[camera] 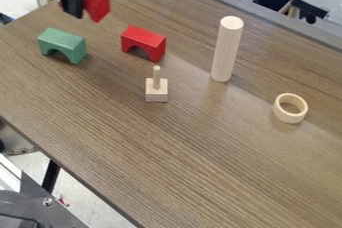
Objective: Remove the red block on the top of the red block and put on the green block
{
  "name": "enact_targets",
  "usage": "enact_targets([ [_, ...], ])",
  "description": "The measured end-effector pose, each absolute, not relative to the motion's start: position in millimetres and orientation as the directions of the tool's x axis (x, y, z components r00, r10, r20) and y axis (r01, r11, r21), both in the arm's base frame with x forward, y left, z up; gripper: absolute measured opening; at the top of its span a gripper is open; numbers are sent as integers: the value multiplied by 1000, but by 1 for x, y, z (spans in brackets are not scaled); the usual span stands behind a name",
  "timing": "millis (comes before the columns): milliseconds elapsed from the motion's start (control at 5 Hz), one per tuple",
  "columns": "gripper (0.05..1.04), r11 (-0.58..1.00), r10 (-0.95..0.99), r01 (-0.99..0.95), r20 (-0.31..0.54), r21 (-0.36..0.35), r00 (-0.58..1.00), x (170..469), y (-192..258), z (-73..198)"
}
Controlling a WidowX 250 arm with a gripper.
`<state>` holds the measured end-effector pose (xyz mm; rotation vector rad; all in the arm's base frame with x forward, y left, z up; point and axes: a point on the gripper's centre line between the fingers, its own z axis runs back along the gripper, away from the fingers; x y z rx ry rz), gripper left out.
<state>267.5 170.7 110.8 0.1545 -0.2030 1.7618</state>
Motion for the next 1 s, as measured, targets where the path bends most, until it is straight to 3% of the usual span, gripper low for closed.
enact_targets([
  [400, 604, -226, 946, -973, 227, -54, -233, 255, 189, 108],
  [1000, 604, -280, 941, -960, 195, -10, -276, 267, 205, 77],
])
